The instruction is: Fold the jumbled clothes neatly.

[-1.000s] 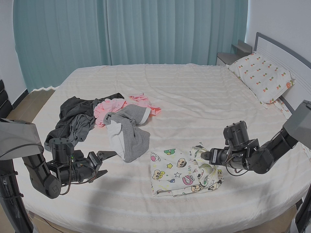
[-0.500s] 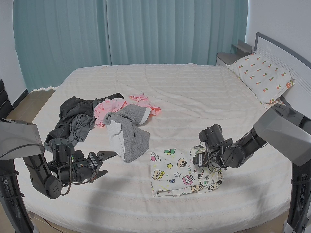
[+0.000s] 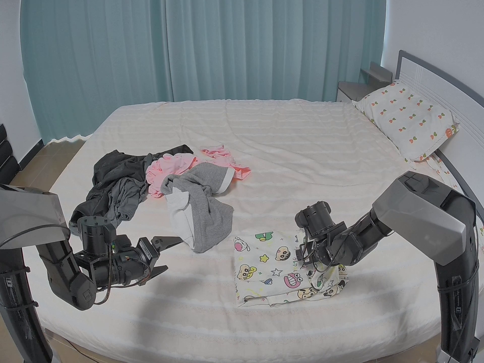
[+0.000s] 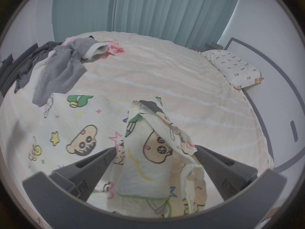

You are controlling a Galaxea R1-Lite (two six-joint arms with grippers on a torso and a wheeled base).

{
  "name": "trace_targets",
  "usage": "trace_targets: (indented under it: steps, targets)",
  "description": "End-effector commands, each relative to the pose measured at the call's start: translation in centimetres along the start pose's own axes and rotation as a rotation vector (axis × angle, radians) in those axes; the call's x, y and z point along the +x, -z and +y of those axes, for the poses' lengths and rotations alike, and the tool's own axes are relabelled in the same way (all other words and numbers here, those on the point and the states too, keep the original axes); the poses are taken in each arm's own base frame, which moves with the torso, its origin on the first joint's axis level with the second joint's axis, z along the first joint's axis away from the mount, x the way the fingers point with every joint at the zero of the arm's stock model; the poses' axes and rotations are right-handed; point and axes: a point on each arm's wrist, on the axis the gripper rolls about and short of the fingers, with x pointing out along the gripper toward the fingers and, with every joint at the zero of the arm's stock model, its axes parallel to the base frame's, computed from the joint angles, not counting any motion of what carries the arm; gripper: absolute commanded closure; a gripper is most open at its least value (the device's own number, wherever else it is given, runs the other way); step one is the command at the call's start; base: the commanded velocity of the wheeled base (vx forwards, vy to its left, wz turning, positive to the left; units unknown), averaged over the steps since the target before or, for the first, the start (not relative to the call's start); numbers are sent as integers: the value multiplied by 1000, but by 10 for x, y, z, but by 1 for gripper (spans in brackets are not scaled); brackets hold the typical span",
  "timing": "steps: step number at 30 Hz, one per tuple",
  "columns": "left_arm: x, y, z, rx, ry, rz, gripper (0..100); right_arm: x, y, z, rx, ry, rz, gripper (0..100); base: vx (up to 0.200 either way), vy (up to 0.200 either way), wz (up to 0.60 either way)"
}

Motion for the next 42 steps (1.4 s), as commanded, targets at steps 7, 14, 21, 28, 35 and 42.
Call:
trace_targets:
  steps: [7, 14, 21, 28, 35, 42]
  targets:
    - [0, 0, 0, -1, -1, -1, 0, 13, 4, -27, 47, 80, 30, 0, 0, 0, 0]
    - [0, 0, 0, -2, -2, 1, 0, 7, -1, -58, 132, 105, 30, 0, 0, 0, 0]
    - [0, 0, 1, -1, -1, -1, 0, 15, 15, -89, 191, 120, 91, 0, 0, 0, 0]
    - [0, 0, 0, 0, 0, 0, 0, 5, 12, -111, 317, 56, 35, 0, 0, 0, 0]
    - [0, 0, 0, -1, -1, -1, 0, -11, 0, -137, 494, -40, 8, 0, 0, 0, 0]
    - [0, 0, 0, -1, -1, 1, 0, -30, 45, -109, 429, -207, 176, 0, 0, 0, 0]
